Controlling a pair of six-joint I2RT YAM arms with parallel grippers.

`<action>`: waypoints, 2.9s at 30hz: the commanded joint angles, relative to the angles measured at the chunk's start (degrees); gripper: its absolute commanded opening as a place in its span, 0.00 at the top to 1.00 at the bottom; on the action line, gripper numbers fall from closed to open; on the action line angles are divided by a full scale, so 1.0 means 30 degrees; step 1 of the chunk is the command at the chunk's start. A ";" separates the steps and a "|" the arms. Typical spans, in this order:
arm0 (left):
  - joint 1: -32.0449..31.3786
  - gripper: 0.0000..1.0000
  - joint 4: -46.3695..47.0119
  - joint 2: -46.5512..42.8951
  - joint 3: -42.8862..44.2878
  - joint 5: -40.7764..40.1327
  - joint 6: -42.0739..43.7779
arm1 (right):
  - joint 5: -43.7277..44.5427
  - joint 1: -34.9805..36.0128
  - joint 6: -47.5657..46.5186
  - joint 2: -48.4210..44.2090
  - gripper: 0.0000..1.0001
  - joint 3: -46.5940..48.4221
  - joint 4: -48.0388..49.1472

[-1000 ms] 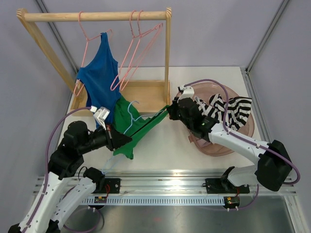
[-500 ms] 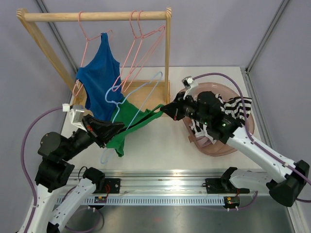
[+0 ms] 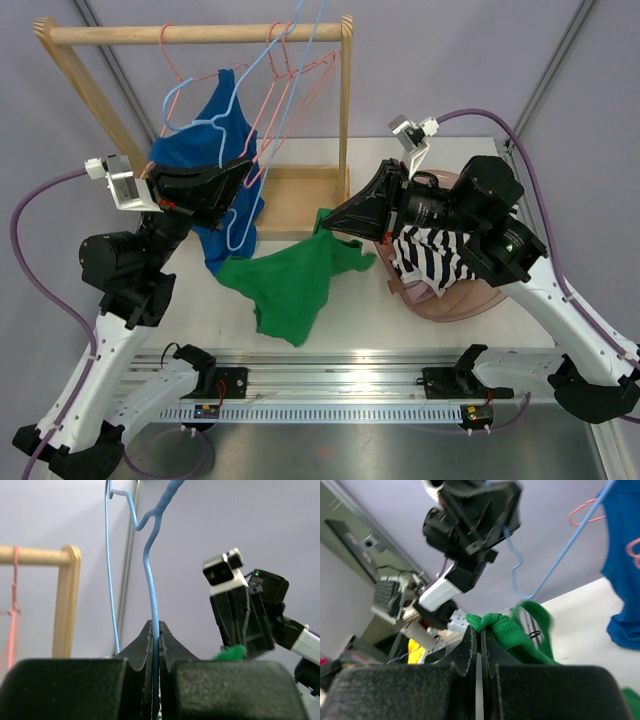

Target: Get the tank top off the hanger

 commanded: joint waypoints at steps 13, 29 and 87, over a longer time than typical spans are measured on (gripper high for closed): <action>-0.0107 1.00 -0.9738 -0.4700 0.1675 -0.9296 0.3919 | 0.6400 0.1963 -0.2219 -0.0102 1.00 -0.6729 -0.2669; -0.0078 1.00 -1.8593 0.0715 0.5016 -1.0796 0.3655 | 1.0122 0.2551 -0.3448 -0.0247 0.01 -0.9581 -0.5801; 0.2734 0.01 -2.2637 0.3592 1.2491 -1.1699 0.4914 | 1.7504 0.8264 -0.2217 1.0126 0.94 -0.8528 -0.8322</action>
